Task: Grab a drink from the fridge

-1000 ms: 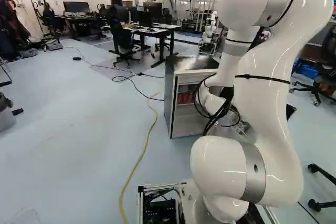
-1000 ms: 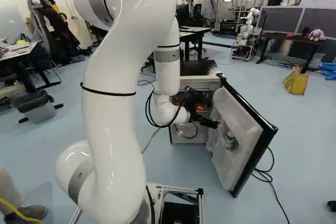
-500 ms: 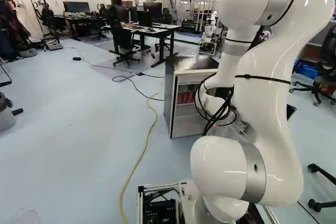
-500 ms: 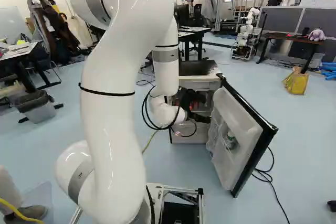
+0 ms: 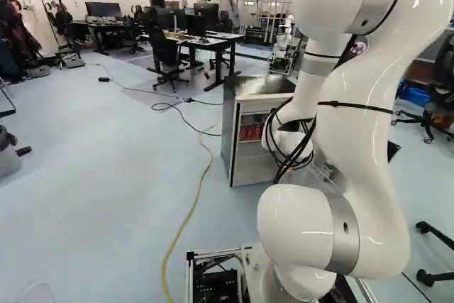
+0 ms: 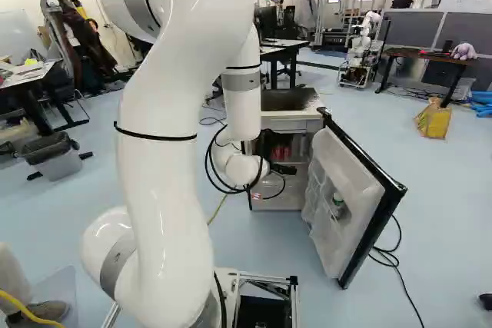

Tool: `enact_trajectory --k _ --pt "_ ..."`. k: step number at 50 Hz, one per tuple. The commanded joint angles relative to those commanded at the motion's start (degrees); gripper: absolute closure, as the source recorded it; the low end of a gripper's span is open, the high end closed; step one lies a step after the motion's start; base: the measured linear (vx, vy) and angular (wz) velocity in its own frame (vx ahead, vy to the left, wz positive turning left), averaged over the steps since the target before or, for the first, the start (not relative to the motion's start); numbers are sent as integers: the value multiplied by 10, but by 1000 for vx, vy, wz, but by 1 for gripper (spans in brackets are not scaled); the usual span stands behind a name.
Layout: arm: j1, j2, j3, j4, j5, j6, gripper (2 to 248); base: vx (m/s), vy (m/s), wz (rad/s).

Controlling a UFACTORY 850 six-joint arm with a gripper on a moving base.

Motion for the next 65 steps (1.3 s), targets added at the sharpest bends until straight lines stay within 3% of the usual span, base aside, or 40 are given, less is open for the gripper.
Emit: enact_trajectory --k 15,47,65 --pt "-2 -11 -8 -73 -26 0 3 0 0 0" --pt "-17 -97 -68 -91 -30 0 3 0 0 0" --pt "-16 -143 -102 -112 -29 0 3 0 0 0"
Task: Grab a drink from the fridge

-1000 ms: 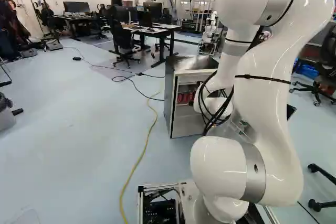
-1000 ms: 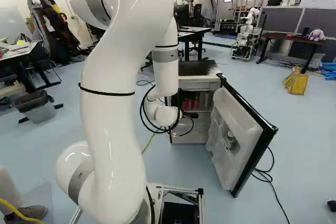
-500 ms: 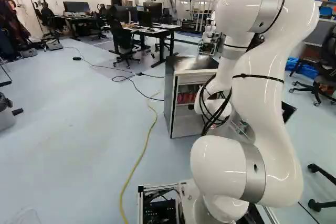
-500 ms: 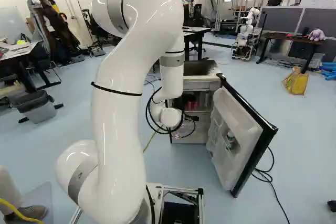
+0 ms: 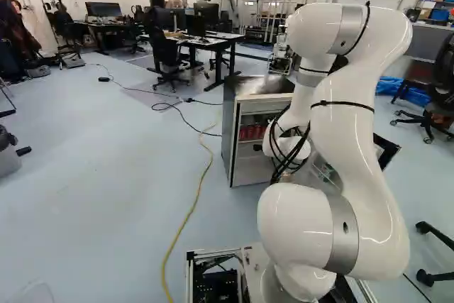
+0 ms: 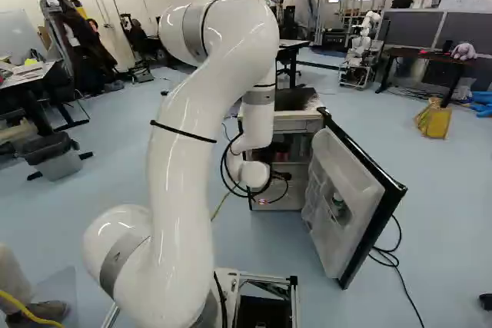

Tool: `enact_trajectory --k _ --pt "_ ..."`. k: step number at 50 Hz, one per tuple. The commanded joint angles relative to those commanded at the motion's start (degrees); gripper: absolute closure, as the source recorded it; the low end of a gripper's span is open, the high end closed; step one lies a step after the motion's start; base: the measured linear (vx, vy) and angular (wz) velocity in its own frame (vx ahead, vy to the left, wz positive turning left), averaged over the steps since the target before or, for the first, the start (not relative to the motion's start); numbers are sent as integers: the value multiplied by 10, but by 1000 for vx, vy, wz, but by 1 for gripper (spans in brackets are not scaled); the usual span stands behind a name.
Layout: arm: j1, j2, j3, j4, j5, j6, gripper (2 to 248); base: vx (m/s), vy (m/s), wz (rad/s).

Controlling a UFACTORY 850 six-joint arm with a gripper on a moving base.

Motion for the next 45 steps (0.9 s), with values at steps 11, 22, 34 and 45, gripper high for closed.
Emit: enact_trajectory --k 11,22,34,45 --pt "3 -28 -22 -13 5 0 3 0 0 0" --pt "6 -57 -46 -23 13 0 3 0 0 0" --pt "9 -88 -74 -27 25 0 3 0 0 0" --pt "12 -118 -102 -27 42 0 3 0 0 0"
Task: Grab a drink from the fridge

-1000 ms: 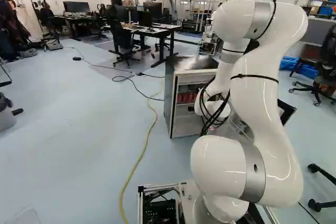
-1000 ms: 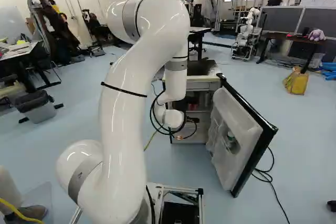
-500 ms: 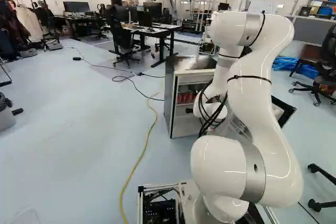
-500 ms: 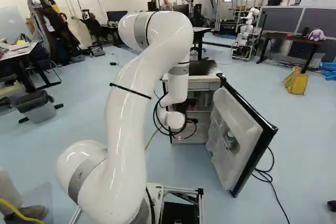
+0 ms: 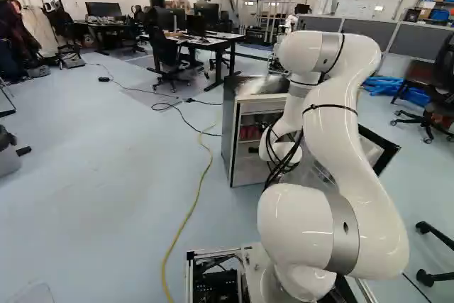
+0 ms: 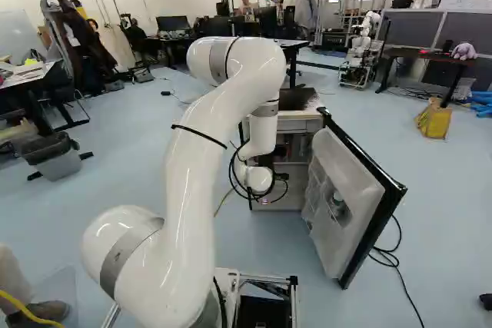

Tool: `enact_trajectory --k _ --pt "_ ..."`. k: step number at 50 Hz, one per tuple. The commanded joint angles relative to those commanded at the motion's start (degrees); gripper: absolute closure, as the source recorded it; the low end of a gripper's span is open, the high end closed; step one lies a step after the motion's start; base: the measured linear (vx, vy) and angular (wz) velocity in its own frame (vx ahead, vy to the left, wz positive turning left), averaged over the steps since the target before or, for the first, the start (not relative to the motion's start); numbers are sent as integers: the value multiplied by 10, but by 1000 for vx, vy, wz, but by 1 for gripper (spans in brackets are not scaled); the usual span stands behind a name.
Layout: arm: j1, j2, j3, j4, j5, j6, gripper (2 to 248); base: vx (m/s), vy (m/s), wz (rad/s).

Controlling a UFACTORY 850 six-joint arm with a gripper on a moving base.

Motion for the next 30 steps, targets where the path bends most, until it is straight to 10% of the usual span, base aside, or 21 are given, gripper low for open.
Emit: enact_trajectory --k 30 --pt "2 -41 -55 0 52 0 3 0 0 0"
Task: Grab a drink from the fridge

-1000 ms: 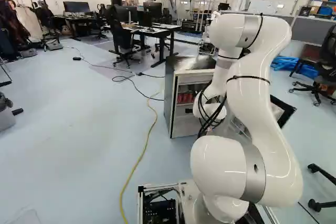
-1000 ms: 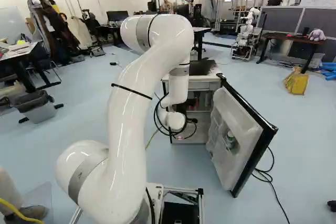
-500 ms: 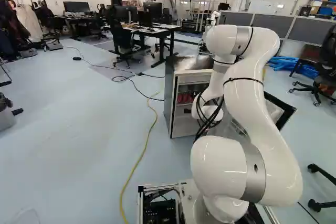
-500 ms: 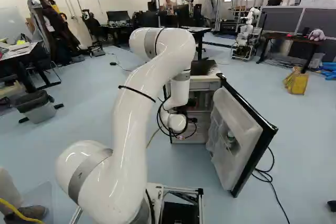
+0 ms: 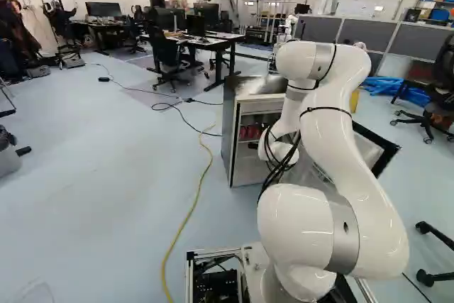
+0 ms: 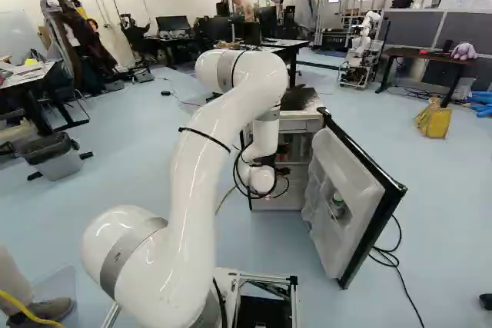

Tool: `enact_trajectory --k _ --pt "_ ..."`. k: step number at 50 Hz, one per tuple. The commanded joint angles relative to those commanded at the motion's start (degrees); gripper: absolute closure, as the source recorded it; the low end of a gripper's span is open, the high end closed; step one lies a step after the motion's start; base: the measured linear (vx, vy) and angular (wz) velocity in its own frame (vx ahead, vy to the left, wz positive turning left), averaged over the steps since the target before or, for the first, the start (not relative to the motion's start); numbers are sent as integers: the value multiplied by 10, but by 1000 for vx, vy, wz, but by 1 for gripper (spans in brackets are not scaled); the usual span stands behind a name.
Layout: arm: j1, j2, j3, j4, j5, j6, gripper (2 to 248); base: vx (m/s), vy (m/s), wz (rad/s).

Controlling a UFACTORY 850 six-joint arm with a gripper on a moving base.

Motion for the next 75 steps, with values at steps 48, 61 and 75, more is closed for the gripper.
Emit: enact_trajectory --k 48,61,75 --pt "0 -31 -59 -6 39 0 3 0 0 0" --pt "0 -35 -67 -7 42 0 3 0 0 0" --pt "1 -39 -75 -7 42 0 3 0 0 0"
